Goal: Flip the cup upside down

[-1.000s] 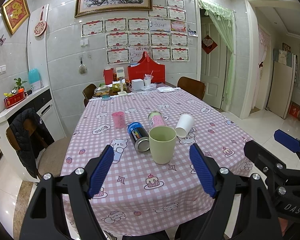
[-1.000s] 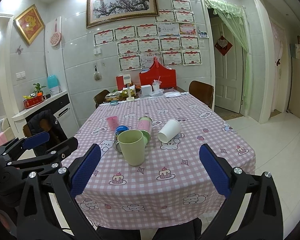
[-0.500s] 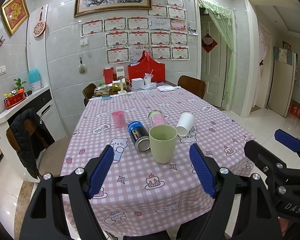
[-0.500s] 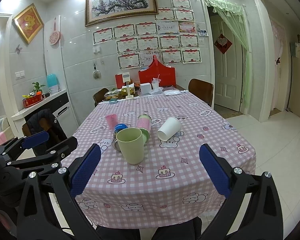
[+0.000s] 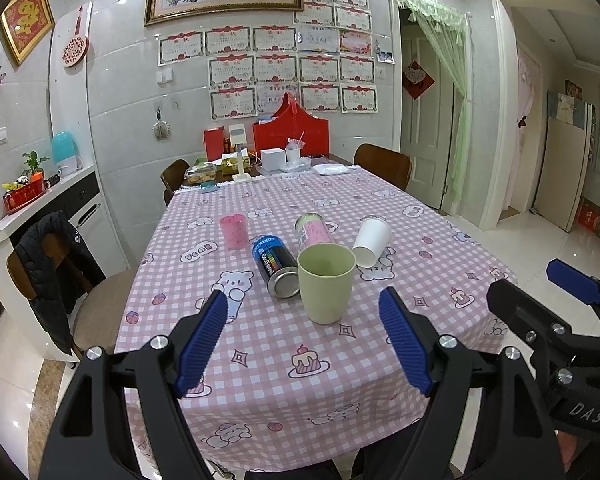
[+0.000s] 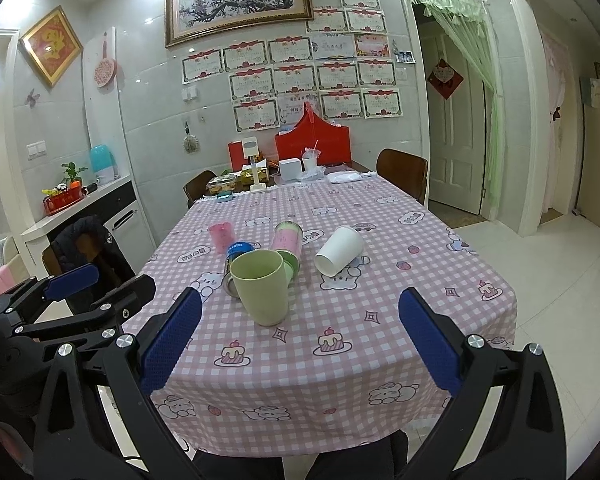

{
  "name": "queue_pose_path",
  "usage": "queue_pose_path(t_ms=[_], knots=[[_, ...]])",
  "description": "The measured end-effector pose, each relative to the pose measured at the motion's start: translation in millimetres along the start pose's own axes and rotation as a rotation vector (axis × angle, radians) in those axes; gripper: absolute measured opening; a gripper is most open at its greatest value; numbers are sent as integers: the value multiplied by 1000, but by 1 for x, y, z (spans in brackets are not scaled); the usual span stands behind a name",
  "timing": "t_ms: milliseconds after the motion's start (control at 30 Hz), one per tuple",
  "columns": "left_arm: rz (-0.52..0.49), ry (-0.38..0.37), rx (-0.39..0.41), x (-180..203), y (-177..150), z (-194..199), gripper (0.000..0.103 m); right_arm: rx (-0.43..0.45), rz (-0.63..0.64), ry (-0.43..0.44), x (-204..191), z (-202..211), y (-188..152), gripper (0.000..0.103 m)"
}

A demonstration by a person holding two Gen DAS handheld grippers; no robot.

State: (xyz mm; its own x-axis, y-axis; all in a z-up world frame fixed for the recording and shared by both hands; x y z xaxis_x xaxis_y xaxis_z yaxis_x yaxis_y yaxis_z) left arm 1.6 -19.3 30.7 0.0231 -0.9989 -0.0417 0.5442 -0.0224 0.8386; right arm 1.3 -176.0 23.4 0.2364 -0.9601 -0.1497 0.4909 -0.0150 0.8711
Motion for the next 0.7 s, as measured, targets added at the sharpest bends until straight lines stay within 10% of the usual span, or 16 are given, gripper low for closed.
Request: queue_pose_path(t_ms=[700], knots=[[13,-15,-19,0,-1,-11,79,-17,-10,9,1,-9,1,95]])
Point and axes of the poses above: each gripper's, at about its wrist camera, not at the fingertips, and z roughly against the way its jaws point, x to its right, y to its top, the point moved 5 cm from there along -z, roughly the way its jaws point, and after that the axes turned 4 degrees about -x, right-handed, at the moved point
